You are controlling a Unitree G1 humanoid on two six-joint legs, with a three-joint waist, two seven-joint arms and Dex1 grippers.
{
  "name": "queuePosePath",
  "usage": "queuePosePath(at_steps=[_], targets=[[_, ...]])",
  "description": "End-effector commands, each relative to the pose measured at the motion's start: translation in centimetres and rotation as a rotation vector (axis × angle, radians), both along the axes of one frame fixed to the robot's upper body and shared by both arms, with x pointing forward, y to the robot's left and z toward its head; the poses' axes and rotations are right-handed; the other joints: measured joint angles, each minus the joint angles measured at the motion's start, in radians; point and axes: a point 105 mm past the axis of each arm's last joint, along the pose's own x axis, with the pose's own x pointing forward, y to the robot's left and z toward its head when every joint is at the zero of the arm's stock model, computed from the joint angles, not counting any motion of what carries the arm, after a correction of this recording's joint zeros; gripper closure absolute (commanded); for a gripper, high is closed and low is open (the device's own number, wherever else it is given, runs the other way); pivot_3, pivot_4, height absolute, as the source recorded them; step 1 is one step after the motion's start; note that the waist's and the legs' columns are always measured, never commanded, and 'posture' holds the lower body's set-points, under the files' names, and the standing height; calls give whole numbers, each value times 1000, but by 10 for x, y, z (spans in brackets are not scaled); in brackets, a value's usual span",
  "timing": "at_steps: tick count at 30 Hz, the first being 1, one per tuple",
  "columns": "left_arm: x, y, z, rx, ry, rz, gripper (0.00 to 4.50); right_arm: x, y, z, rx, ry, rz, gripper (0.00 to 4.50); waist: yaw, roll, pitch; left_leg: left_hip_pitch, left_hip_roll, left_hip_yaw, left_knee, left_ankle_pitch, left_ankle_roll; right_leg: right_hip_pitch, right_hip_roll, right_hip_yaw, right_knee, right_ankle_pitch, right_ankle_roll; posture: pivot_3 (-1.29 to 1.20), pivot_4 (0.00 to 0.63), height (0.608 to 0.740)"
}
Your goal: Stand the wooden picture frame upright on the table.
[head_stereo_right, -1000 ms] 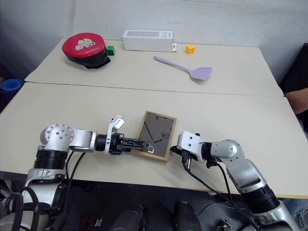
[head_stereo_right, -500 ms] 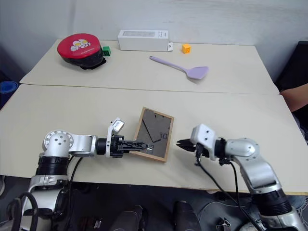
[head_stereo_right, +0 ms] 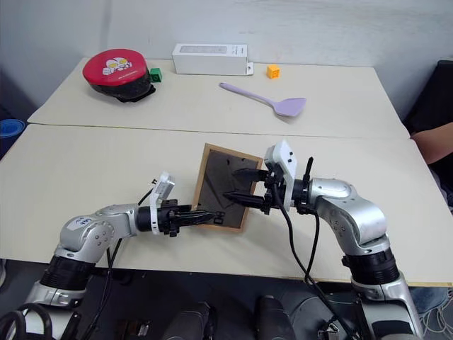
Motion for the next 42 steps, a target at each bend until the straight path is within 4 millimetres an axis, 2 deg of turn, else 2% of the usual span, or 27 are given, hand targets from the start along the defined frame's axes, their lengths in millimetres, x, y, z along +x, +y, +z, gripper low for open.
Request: queuePosePath(at_steps=[1, 3, 5, 9, 11, 13, 16, 18, 20, 23, 27, 31, 36, 39, 41, 42], targets=[[-3, -5, -2, 27, -25, -21, 3225, -9, 16, 8, 53, -7, 74, 1001, -1, 0, 0, 0, 0, 0, 0, 0, 0, 0, 0, 0, 0, 0, 0, 0, 150, 740], [-3, -5, 2, -14, 33, -13, 3225, -27, 19, 12, 73, -9, 164, 1001, 2, 0, 0, 0, 0, 0, 0, 0, 0, 0, 0, 0, 1, 0, 0, 0, 150, 740], [0, -4, 8, -58, 79, 8, 3225, -35, 15, 13, 70, -28, 194, 1001, 5, 0, 0, -1, 0, 0, 0, -1, 1, 0, 0, 0, 0, 0, 0, 0, 150, 740], [6, 2, 16, -120, 256, 47, 3225, -42, -16, -1, -21, -66, 171, 1001, 12, 0, 0, -2, -1, 0, 1, -2, 4, 0, -1, 0, 0, 1, 1, 0, 150, 740], [3, 2, 21, -149, 309, 24, 3225, -41, -21, 0, -39, -127, 154, 1001, 14, 0, 0, -2, -2, 0, 1, -2, 5, 0, -1, 0, 0, 1, 2, 0, 150, 740], [-5, 2, 25, -165, 403, -23, 3225, -35, -31, 2, -66, -258, 101, 1001, 4, -1, 1, -2, -2, 1, 1, -2, 4, 0, -1, 1, 0, 1, 2, 0, 150, 740], [-21, 8, 34, -165, 575, -129, 3225, -23, -58, 5, -102, -437, -1, 1001, -3, -1, 1, -2, 0, 1, 0, -2, 2, -1, 1, 1, 0, 1, 2, 0, 150, 740], [-25, 14, 32, -136, 654, -150, 3225, -20, -73, 0, -189, -581, -18, 1001, -4, -1, 1, -1, 0, 2, 0, -2, 2, -1, 2, 1, 1, 1, 2, 0, 150, 740], [-24, 18, 33, -143, 706, -152, 3225, -19, -78, -5, -280, -739, 6, 1001, -5, -1, 1, -1, 0, 2, 0, -2, 2, -1, 2, 2, 1, 1, 2, 0, 150, 740], [-18, 18, 39, -177, 758, -152, 3225, -16, -73, -13, -368, -948, 52, 1001, -5, -1, 1, 0, 0, 2, 0, -1, 2, -1, 2, 2, 0, 1, 2, 0, 150, 740], [-16, 12, 42, -187, 806, -171, 3225, -7, -54, -15, -419, -1182, 57, 1001, -5, -1, 1, 0, 0, 2, 1, -1, 1, -2, 1, 2, 1, 1, 2, 0, 150, 740], [-20, 5, 45, -192, 837, -211, 3225, -1, -35, -19, -380, -1255, 39, 1001, -7, -1, 1, -1, 0, 2, 1, 0, 0, -3, 2, 2, 2, 1, 2, 0, 150, 740], [-19, 2, 53, -226, 855, -229, 3225, 12, -24, -22, -418, -1327, 17, 1001, -7, -1, 1, -1, -1, 2, 2, 0, 0, -4, 2, 3, 8, 1, 2, 0, 150, 740], [-14, 2, 59, -264, 871, -223, 3225, 17, -20, -17, -423, -1394, -12, 1640, -7, -1, 1, -1, -1, 2, 3, 0, -1, -4, 2, 3, 8, 1, 2, 0, 150, 740], [-16, 5, 59, -249, 875, -220, 3225, 20, -22, -22, -424, -1380, -26, 2240, -8, -1, 1, -1, -1, 2, 3, 0, -1, -5, 2, 3, 9, 1, 2, 0, 150, 740], [-18, 6, 57, -238, 878, -217, 3225, 21, -23, -25, -424, -1367, -32, 2240, -10, -1, 1, -1, -1, 2, 3, 0, -1, -5, 3, 3, 9, 1, 2, 0, 150, 740]])
